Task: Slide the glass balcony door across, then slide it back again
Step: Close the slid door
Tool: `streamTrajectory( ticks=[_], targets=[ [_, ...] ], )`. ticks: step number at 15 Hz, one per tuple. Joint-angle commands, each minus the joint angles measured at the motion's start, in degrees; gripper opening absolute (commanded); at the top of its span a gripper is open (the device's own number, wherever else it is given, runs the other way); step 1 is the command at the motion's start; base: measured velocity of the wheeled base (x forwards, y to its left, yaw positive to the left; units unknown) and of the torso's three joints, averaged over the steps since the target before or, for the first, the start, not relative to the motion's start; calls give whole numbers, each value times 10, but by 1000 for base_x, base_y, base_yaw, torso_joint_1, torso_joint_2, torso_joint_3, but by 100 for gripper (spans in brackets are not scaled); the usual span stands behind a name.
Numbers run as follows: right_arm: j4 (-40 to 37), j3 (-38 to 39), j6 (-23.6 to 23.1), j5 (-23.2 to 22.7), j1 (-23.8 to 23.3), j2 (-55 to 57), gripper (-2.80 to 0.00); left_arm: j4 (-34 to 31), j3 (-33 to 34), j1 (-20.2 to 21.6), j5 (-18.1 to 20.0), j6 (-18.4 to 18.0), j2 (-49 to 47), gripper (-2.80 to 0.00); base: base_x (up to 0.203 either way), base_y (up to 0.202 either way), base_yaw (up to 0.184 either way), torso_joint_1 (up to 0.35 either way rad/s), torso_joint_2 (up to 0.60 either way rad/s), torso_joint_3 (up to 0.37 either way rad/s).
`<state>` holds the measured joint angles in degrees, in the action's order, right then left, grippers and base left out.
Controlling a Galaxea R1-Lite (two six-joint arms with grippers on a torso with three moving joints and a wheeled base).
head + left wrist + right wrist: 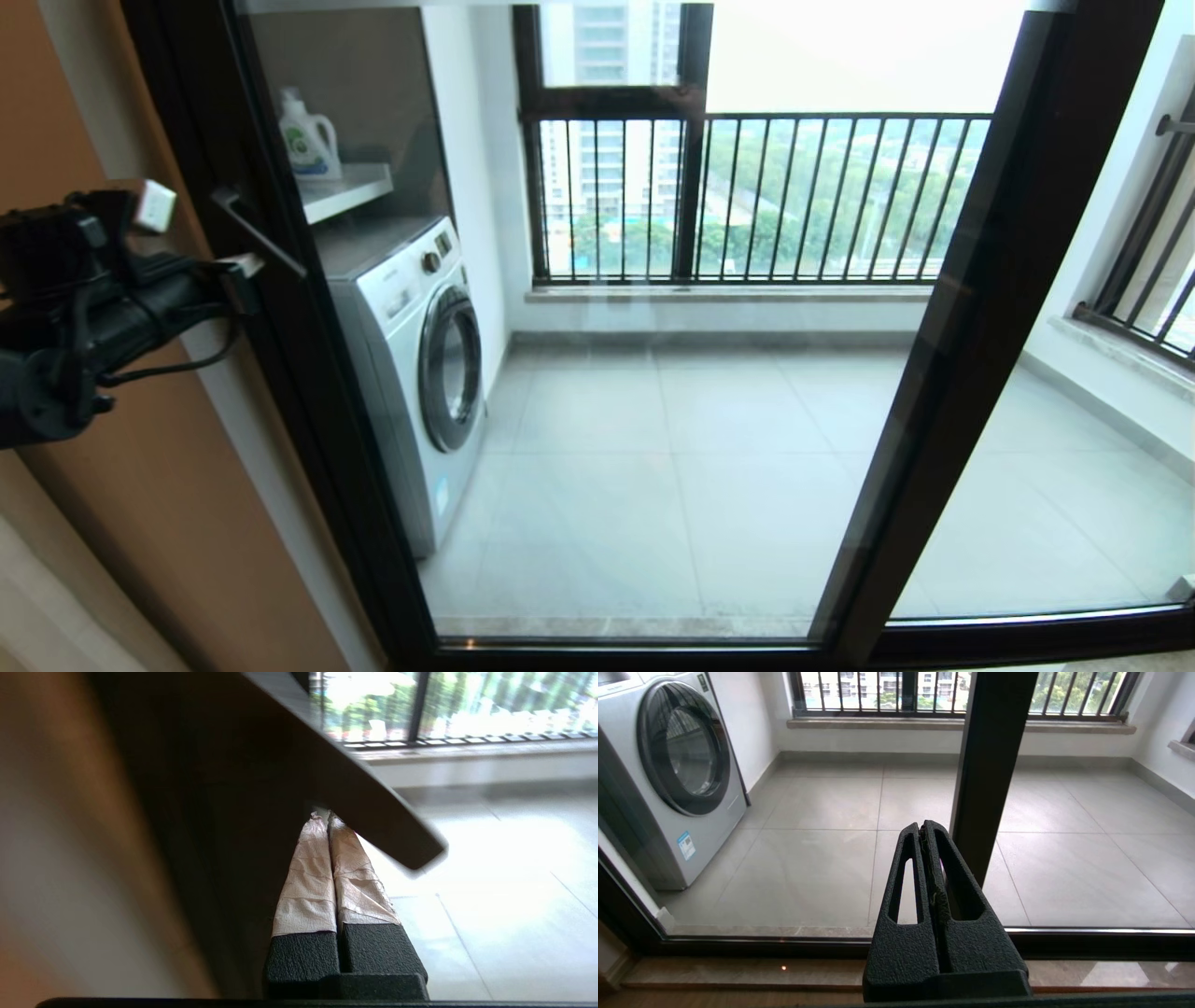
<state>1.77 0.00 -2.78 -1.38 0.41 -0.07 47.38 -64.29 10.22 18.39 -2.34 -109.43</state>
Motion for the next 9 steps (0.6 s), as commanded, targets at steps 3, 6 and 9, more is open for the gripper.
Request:
streamTrajectory(
  ticks=[3, 6, 9],
  targets=[
    [0, 7, -1, 0, 0, 1, -280, 2, -8, -21, -17, 0, 17, -280, 0, 0, 0, 0, 0, 0],
    [0, 7, -1, 0, 0, 1, -280, -1, -21, -23, -23, 1, 17, -280, 0, 0, 0, 0, 0, 0],
    [0, 7, 0, 0, 0, 0, -280, -4, -37, -23, -26, 1, 21, -280, 0, 0, 0, 0, 0, 0]
  ],
)
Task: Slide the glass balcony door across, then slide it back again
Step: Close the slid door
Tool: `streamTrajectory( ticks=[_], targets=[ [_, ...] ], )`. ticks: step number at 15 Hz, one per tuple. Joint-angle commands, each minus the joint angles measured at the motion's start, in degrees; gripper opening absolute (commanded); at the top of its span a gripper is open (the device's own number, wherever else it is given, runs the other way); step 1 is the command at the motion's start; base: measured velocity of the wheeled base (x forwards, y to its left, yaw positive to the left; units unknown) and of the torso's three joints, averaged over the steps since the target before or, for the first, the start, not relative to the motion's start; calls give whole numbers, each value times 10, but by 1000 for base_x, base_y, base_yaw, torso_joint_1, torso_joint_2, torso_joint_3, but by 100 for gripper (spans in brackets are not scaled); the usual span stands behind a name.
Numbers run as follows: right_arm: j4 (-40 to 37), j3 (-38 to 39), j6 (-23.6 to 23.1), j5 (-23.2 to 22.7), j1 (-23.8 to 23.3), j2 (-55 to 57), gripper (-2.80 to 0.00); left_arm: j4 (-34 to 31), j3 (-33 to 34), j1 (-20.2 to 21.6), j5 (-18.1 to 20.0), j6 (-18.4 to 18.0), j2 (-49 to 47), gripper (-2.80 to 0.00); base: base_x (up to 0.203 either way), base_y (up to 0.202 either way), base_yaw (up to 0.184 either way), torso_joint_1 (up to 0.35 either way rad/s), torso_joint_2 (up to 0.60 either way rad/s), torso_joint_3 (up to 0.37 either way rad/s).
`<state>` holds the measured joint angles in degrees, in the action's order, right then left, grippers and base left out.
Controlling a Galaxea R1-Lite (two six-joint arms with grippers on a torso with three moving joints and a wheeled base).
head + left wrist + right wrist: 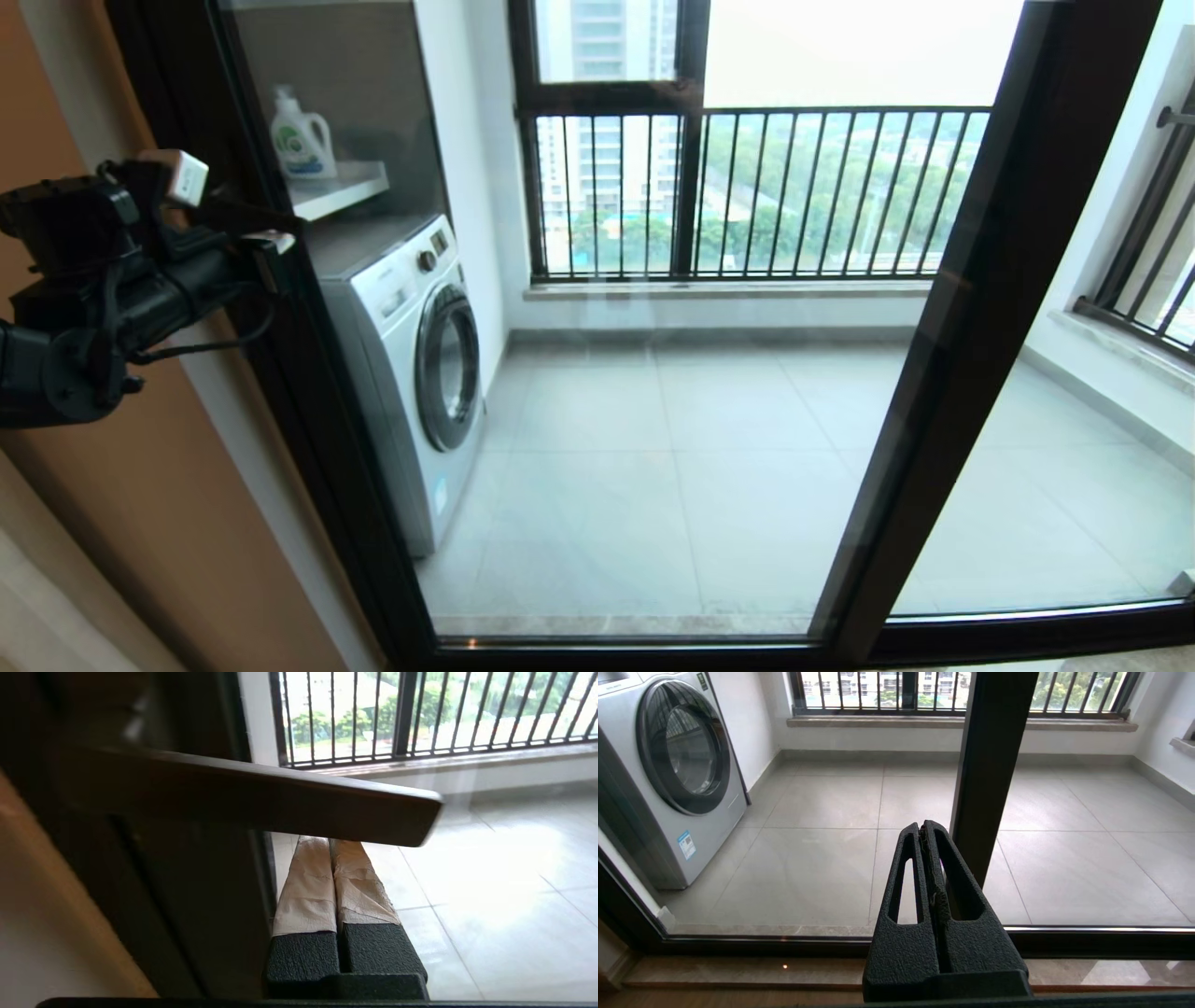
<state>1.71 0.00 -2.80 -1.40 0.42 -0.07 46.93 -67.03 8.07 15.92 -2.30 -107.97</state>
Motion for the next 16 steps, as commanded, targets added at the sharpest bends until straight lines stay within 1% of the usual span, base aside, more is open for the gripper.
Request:
streamTrajectory(
  ticks=[1, 3, 5, 8, 11, 13, 16],
  targets=[
    [1, 7, 0, 0, 0, 1, -280, -9, -19, -2, -4, 0, 9, -280, 0, 0, 0, 0, 0, 0],
    [1, 7, -1, 0, 0, 1, -280, -31, -41, -2, -6, 0, 16, -280, 0, 0, 0, 0, 0, 0],
    [1, 7, -1, 0, 0, 1, -280, -33, -45, -2, -6, 0, 22, -280, 0, 0, 0, 0, 0, 0],
    [1, 7, 0, 0, 0, 1, -280, -32, -17, -2, -6, 1, 39, -280, 0, 0, 0, 0, 0, 0],
    [1, 7, -1, 0, 0, 1, -280, -25, 61, -1, -2, 4, 76, -280, 0, 0, 0, 0, 0, 0],
    [1, 7, 0, 0, 0, 1, -280, -14, 139, 1, 4, 4, 111, -280, 0, 0, 0, 0, 0, 0],
    [1, 7, 0, 0, 0, 1, -280, 52, 276, 12, 37, 4, 186, -280, 0, 0, 0, 0, 0, 0]
  ],
)
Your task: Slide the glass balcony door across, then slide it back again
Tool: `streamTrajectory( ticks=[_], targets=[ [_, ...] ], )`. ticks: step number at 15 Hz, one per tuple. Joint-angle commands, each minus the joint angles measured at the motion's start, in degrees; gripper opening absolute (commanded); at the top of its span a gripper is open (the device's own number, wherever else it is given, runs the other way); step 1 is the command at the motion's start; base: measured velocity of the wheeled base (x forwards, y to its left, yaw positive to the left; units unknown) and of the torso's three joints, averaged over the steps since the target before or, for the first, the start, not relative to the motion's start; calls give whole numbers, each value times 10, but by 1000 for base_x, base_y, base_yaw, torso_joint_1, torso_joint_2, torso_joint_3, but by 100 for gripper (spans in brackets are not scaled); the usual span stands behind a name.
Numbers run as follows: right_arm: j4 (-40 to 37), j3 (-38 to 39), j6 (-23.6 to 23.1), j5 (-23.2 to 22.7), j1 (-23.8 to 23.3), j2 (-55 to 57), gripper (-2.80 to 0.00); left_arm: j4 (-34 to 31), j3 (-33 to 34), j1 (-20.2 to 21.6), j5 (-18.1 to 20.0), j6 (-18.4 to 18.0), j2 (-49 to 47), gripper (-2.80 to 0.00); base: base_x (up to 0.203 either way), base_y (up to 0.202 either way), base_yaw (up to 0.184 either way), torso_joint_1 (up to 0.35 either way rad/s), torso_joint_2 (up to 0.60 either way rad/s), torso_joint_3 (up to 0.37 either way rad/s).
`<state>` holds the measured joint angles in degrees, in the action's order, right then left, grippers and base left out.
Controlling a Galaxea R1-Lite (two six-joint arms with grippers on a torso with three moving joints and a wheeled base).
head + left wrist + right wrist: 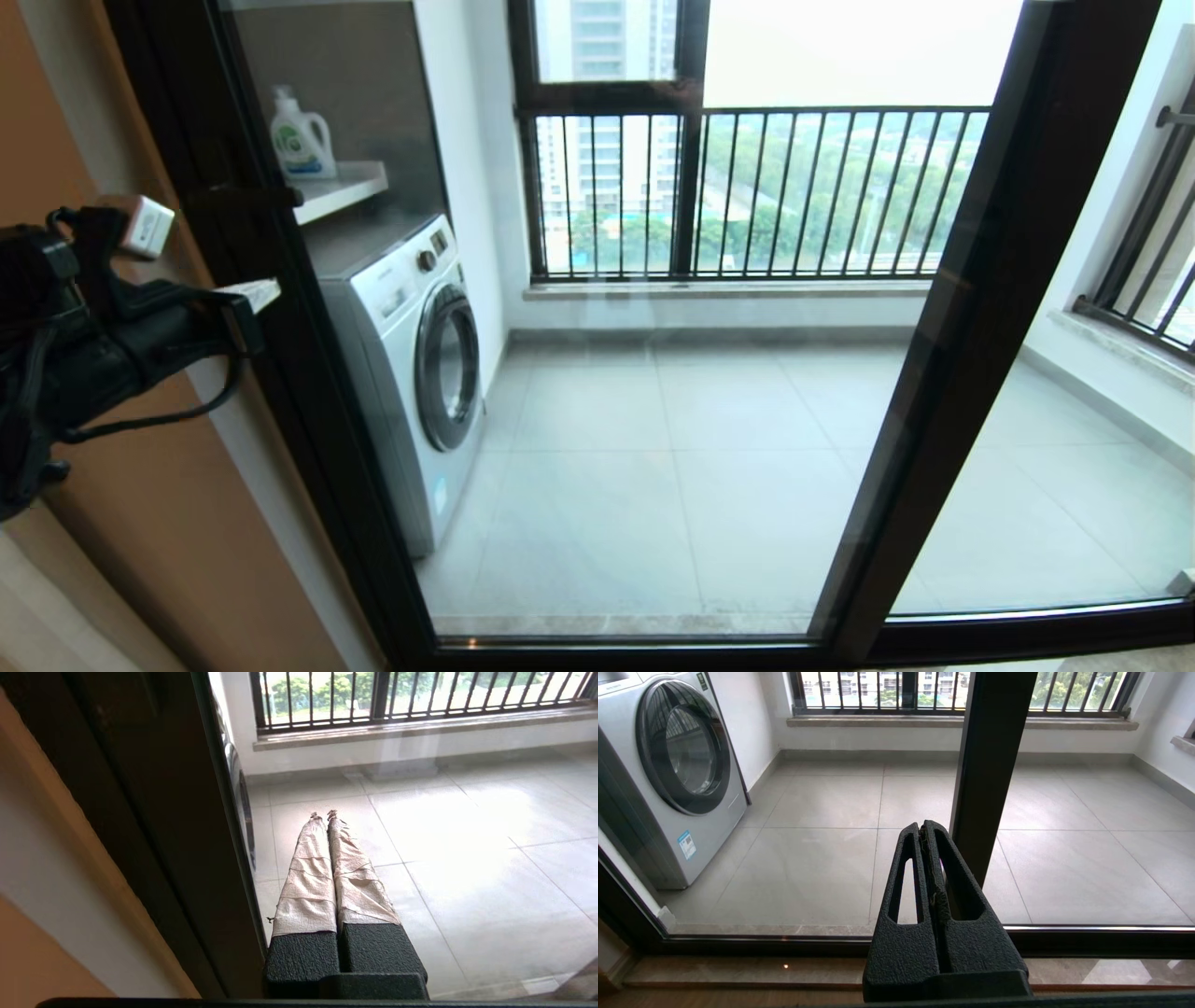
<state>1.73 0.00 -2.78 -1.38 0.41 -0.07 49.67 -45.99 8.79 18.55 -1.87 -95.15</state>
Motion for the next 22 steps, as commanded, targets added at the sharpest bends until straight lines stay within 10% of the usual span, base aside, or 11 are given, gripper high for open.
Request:
streamTrajectory(
  ticks=[1, 7, 15, 18, 22],
  targets=[
    [0, 7, 0, 0, 0, 1, -280, 44, 104, 7, 20, 0, 94, -280, 0, 0, 0, 0, 0, 0],
    [0, 7, 0, 0, 0, 1, -280, -28, 234, 94, 216, 82, 373, -280, 0, 0, 0, 0, 0, 0],
    [0, 7, -1, 0, 0, 1, -280, -370, 177, 121, 321, 204, 699, -280, 0, 0, 0, 0, 0, 0],
    [0, 7, 0, 0, 0, 1, -280, -395, 113, 47, 326, 301, 719, -280, 0, 0, 0, 0, 0, 0],
    [0, 7, -1, 0, 0, 1, -280, -516, 72, -102, 308, 317, 763, -280, 0, 0, 0, 0, 0, 0]
  ],
)
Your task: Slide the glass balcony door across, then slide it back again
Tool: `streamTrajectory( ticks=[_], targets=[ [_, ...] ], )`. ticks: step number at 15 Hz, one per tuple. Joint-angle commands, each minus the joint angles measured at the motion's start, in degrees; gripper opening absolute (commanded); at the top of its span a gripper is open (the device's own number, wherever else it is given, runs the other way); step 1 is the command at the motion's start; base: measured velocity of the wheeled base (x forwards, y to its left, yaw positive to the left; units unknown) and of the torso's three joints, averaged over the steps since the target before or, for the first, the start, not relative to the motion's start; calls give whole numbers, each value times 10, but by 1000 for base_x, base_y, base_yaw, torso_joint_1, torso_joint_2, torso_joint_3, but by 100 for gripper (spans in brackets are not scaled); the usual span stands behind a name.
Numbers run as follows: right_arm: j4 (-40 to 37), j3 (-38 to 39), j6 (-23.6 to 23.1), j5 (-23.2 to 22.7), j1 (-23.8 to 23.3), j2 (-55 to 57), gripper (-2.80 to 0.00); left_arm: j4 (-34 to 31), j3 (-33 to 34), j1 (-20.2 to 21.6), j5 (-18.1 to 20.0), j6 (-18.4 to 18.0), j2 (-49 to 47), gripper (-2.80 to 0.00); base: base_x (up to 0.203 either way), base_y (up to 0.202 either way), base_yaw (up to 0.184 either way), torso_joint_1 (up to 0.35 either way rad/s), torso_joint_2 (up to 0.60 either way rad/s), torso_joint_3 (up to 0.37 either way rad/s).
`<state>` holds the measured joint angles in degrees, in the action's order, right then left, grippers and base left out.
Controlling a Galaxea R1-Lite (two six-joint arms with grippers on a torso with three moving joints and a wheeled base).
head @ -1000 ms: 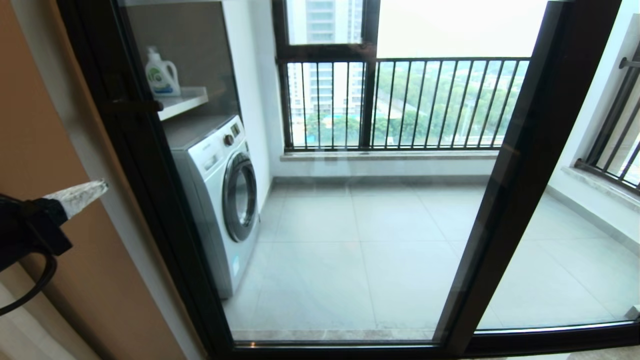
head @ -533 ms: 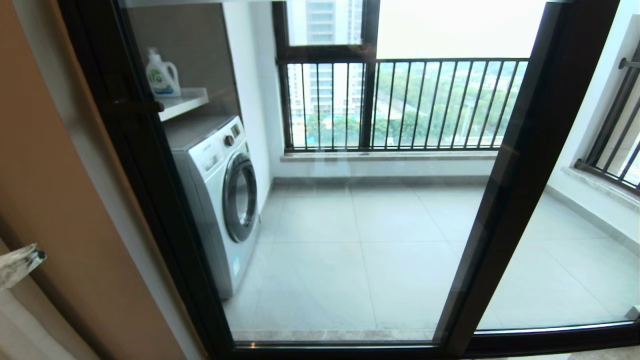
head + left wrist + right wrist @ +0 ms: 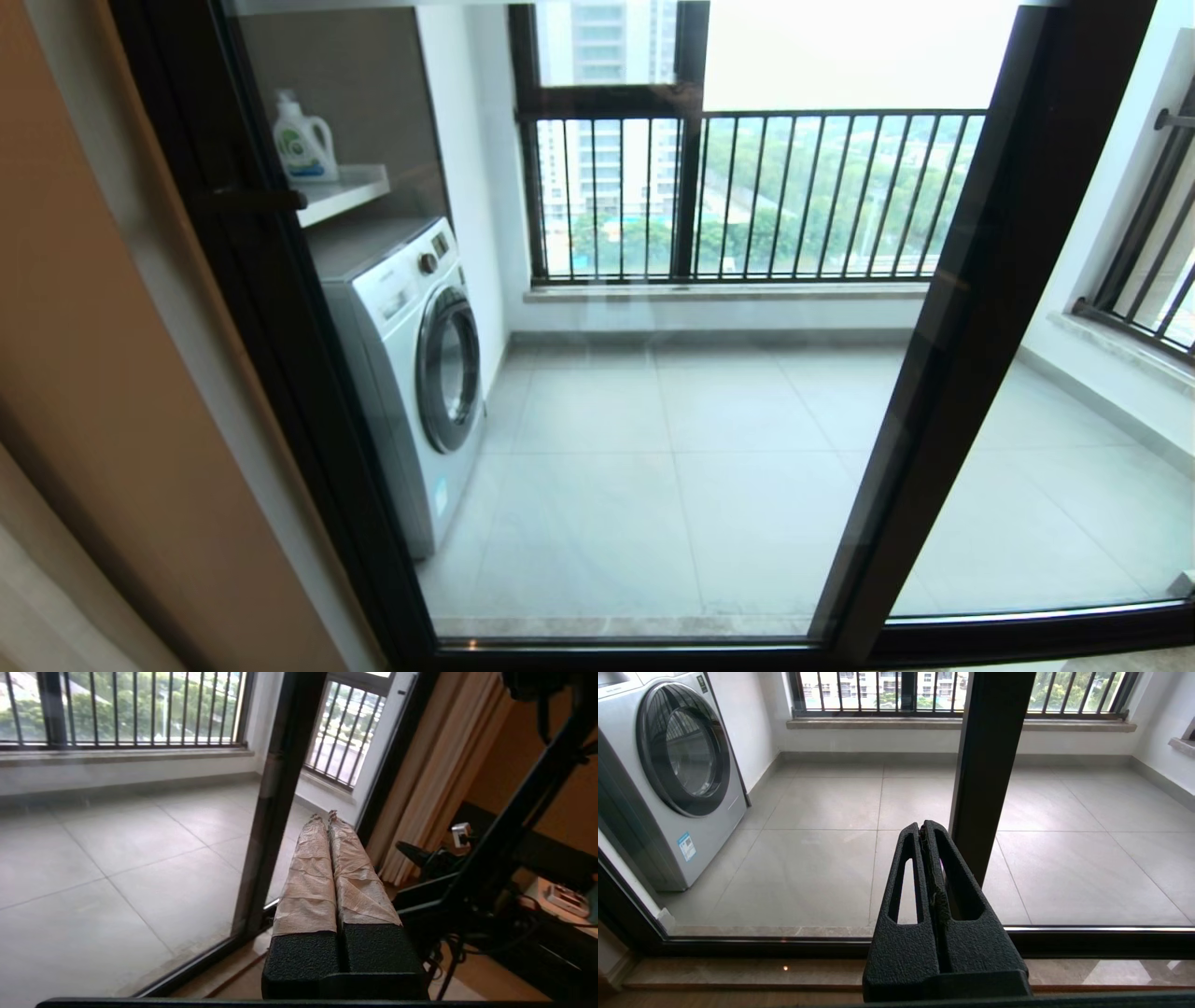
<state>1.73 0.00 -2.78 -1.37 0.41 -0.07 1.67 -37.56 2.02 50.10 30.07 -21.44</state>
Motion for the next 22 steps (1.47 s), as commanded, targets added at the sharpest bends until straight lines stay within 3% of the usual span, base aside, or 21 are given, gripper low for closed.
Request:
streamTrajectory(
  ticks=[1, 4, 6, 8, 10, 13, 16, 18, 20, 22],
  targets=[
    [0, 7, 0, 0, 0, 1, -280, -69, -12, -27, -31, -14, 51, -280, 0, 0, 0, 0, 0, 0],
    [0, 7, 0, 0, 0, 1, -280, -134, 15, -22, -50, -63, 123, -280, 0, 0, 0, 0, 0, 0],
    [1, 7, 0, 0, 0, 1, -280, -188, 59, -21, -81, -143, 166, -280, 0, 0, 0, 0, 0, 0],
    [0, 7, 0, 0, 0, 1, -280, -203, 121, -21, -204, -216, 197, -280, 0, 0, 0, 0, 0, 0],
    [0, 7, 0, 0, 0, 1, -280, -200, 164, -21, -328, -254, 210, -280, 0, 0, 0, 0, 0, 0],
    [0, 7, 0, 0, 0, 1, -280, -130, 255, -21, -405, -286, 213, -280, 0, 0, 0, 0, 0, 0],
    [0, 7, 0, 0, 0, 1, -280, -21, 374, -21, -463, -340, 213, -280, 0, 0, 0, 0, 0, 0],
    [0, 7, -1, 0, 0, 1, -280, -20, 376, -21, -476, -384, 213, -280, 0, 0, 0, 0, 0, 0],
    [0, 7, 0, 0, 0, 1, -280, -19, 376, -21, -476, -383, 213, -280, 0, 0, 0, 0, 0, 0],
    [0, 7, 0, 0, 0, 1, -280, -21, 376, -21, -489, -354, 213, -280, 0, 0, 0, 0, 0, 0]
  ],
)
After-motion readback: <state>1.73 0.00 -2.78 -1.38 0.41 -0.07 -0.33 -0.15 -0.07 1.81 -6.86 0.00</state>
